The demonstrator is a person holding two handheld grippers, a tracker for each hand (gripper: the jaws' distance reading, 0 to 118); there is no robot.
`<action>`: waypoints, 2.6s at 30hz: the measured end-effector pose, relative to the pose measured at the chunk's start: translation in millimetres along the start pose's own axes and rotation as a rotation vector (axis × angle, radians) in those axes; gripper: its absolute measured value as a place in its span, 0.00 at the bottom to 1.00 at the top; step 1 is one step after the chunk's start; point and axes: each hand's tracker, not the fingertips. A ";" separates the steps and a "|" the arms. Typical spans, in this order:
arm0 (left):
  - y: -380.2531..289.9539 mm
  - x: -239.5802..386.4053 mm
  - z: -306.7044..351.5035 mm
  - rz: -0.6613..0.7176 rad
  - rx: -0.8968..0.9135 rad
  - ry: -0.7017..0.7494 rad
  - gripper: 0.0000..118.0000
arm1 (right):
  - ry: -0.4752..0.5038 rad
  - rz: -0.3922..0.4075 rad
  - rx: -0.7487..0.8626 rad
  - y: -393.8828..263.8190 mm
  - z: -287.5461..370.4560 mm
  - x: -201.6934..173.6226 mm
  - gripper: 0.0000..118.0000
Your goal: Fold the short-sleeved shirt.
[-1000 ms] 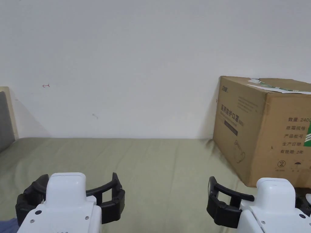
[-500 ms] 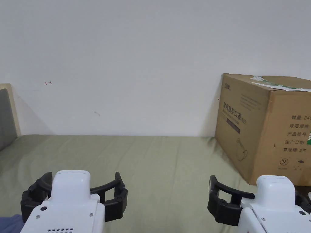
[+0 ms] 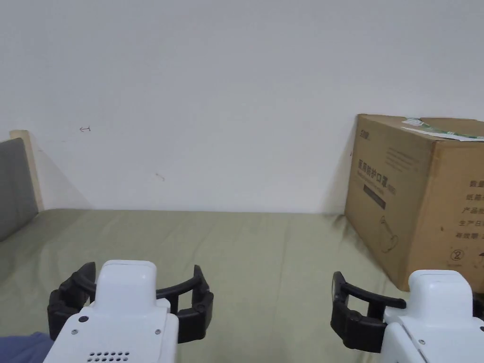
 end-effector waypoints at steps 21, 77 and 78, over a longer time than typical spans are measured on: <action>-36.5 43.9 -0.5 -1.056 0.179 0.005 1.00 | -0.171 -1.556 -0.260 -122.5 -5.9 99.2 1.00; -18.9 11.2 -7.6 -0.120 0.009 -0.055 0.02 | -0.035 -0.008 0.005 -23.4 4.0 24.8 0.03; -19.2 10.4 -8.1 -0.113 -0.001 -0.078 0.01 | -0.017 -0.032 -0.004 -22.9 3.7 27.8 0.03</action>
